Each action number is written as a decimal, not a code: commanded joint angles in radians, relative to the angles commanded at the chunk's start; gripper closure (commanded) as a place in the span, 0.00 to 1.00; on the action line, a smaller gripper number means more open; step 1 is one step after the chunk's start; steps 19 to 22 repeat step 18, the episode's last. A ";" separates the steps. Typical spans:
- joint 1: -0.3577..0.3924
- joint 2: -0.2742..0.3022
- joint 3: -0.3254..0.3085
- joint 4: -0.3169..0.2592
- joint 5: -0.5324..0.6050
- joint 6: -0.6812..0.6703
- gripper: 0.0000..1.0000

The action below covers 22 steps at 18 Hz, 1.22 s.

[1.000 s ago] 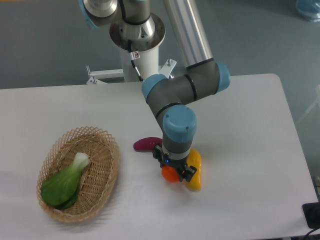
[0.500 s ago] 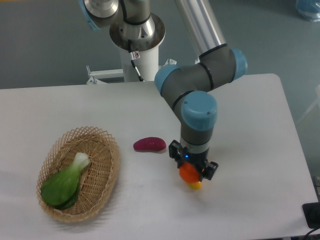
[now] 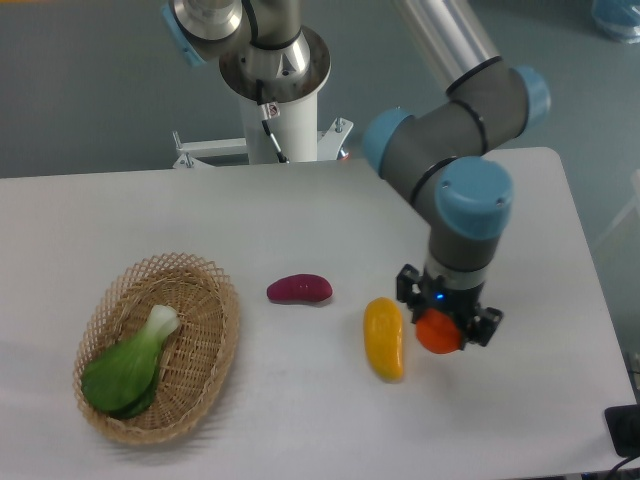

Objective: Pick up the orange from the table

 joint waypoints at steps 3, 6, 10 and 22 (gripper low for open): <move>0.011 -0.005 0.005 0.003 0.009 0.047 0.39; 0.034 0.000 0.005 0.003 0.011 0.098 0.37; 0.054 0.005 0.006 0.002 0.012 0.109 0.36; 0.055 0.003 -0.008 0.012 0.034 0.107 0.37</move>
